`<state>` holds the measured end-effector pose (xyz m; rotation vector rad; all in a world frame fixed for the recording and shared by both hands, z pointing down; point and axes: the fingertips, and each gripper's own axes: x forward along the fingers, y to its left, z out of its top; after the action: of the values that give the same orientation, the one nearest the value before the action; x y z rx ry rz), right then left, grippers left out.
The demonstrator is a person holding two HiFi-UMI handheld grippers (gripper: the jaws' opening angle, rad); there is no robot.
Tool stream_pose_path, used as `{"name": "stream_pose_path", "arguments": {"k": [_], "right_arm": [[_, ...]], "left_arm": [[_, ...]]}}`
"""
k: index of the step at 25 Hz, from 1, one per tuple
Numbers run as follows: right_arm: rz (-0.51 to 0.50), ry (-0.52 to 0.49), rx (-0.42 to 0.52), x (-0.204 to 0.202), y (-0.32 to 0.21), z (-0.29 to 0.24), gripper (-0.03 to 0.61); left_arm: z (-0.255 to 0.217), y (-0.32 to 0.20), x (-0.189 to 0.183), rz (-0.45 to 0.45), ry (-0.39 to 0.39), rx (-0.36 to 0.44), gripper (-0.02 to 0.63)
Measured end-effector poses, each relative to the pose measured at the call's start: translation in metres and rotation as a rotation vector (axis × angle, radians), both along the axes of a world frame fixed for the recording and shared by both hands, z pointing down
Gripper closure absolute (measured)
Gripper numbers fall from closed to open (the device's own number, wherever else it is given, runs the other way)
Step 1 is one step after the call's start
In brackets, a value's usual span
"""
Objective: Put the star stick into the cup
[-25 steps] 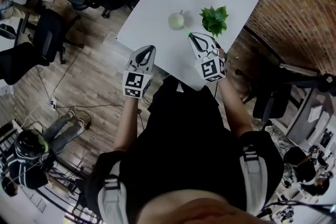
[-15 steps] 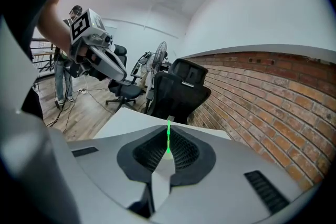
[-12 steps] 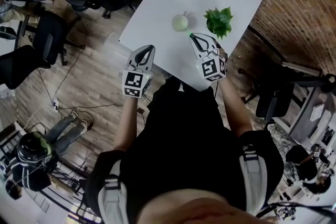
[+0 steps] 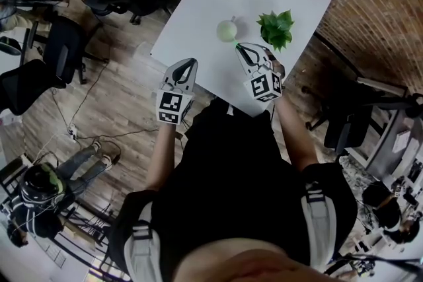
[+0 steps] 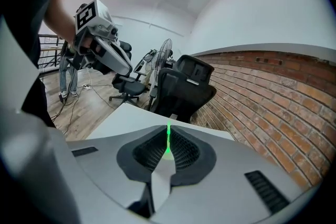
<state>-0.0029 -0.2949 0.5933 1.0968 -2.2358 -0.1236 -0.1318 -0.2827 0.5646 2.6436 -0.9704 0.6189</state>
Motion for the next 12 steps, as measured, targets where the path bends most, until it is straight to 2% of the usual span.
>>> {"name": "stream_pose_path", "arguments": {"k": [5,12], "right_arm": [[-0.02,0.014,-0.011,-0.002,0.002,0.003,0.56],[-0.05,0.033,-0.049,-0.002,0.011,0.013,0.513]], "left_arm": [[-0.003,-0.002,0.007,0.012,0.004,0.008,0.586],[-0.003,0.005,0.013,0.029,0.01,0.004,0.586]]}}
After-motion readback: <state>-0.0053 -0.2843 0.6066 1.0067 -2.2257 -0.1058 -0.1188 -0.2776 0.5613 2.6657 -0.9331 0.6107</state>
